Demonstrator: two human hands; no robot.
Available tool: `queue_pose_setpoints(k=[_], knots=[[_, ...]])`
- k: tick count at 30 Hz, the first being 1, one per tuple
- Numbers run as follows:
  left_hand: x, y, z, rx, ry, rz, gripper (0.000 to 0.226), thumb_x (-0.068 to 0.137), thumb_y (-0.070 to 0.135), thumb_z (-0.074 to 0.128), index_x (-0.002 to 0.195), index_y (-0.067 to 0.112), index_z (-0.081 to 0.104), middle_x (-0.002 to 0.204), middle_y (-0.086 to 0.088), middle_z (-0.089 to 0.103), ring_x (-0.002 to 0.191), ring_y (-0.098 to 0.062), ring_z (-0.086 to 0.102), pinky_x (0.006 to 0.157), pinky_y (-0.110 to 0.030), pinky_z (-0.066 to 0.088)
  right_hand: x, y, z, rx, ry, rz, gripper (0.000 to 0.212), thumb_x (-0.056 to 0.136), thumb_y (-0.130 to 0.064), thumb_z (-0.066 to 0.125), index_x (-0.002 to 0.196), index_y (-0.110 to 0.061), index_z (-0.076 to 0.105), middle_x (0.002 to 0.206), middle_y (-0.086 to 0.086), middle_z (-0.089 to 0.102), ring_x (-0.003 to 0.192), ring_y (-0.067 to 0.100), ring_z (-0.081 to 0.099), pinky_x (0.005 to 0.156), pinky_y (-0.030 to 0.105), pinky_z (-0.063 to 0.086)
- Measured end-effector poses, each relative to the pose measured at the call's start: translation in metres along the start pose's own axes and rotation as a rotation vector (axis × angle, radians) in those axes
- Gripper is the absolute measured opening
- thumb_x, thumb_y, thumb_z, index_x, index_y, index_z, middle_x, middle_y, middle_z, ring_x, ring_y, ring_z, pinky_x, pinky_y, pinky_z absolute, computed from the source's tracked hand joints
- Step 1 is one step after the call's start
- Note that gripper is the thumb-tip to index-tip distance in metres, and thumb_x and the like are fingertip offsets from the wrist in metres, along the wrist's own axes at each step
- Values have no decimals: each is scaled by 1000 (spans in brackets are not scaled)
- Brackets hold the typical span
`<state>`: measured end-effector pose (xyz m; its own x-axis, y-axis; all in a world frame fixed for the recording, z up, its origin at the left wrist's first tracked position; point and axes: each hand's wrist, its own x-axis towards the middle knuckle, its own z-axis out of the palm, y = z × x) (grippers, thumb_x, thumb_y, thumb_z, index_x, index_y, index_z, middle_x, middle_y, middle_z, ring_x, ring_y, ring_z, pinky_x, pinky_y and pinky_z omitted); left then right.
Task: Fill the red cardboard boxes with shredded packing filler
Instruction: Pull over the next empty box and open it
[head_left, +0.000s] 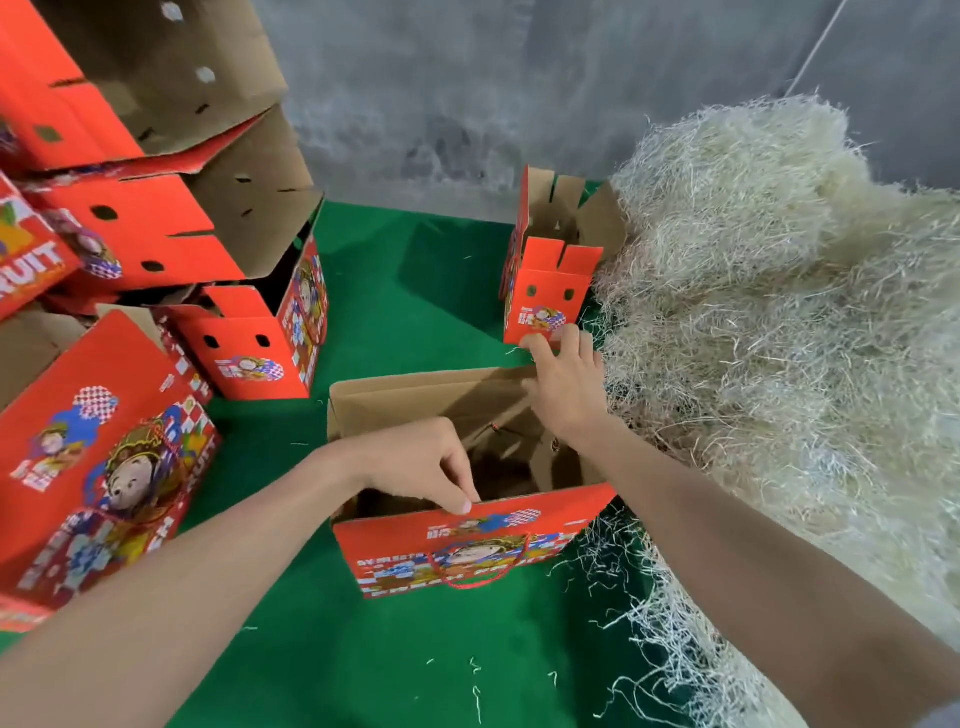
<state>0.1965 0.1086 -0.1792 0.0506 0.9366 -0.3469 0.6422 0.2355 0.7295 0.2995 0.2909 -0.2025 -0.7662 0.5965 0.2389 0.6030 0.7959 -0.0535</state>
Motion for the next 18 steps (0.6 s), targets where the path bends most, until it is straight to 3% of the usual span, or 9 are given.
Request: queue_pose_setpoints(k=[3,6,8,11,14,16,18], knots=[[-8,0,2,-11,-22,0,13,77,15,68,76,24,77,84,13,73,82,-10,67,83,-34,52,-2,12,-8,53,-296,-24,23,93,-31,50,107,-13,55,104,8,56,104,27,54,81,38,46],[-18,0,5,-41,-81,13,13,76,15,69,76,25,76,84,11,73,82,-9,67,84,-35,52,-15,23,-17,88,-375,-62,22,93,-34,49,99,-14,57,80,2,58,82,25,63,73,35,52],[-19,1,7,-72,-148,7,10,74,18,71,81,24,76,86,8,73,82,-9,67,83,-32,53,-26,26,-19,57,-373,-103,24,92,-37,51,102,-16,59,81,2,59,82,25,62,75,36,53],[-9,5,10,-178,-272,-68,25,75,11,75,96,23,69,98,1,71,73,1,65,71,-17,51,-35,28,-22,92,-367,-120,24,92,-37,52,104,-18,60,87,5,63,87,25,61,75,35,51],[4,9,14,-265,-393,-164,38,74,7,74,108,22,61,105,-3,68,75,-14,66,61,-29,56,-34,33,-25,169,-418,-153,15,91,-31,55,89,-17,60,79,2,59,85,25,60,69,30,45],[11,10,17,-305,-430,-200,44,72,10,76,111,21,59,104,-5,67,79,-25,65,53,-28,55,-33,37,-28,170,-446,-163,14,89,-29,57,78,-19,56,79,2,56,86,27,60,70,29,42],[21,14,23,-303,-405,-234,43,72,15,77,110,22,59,103,-7,67,77,-26,66,52,-27,54,-36,44,-26,173,-442,-147,14,89,-30,56,84,-17,59,87,7,61,90,28,59,75,32,45]])
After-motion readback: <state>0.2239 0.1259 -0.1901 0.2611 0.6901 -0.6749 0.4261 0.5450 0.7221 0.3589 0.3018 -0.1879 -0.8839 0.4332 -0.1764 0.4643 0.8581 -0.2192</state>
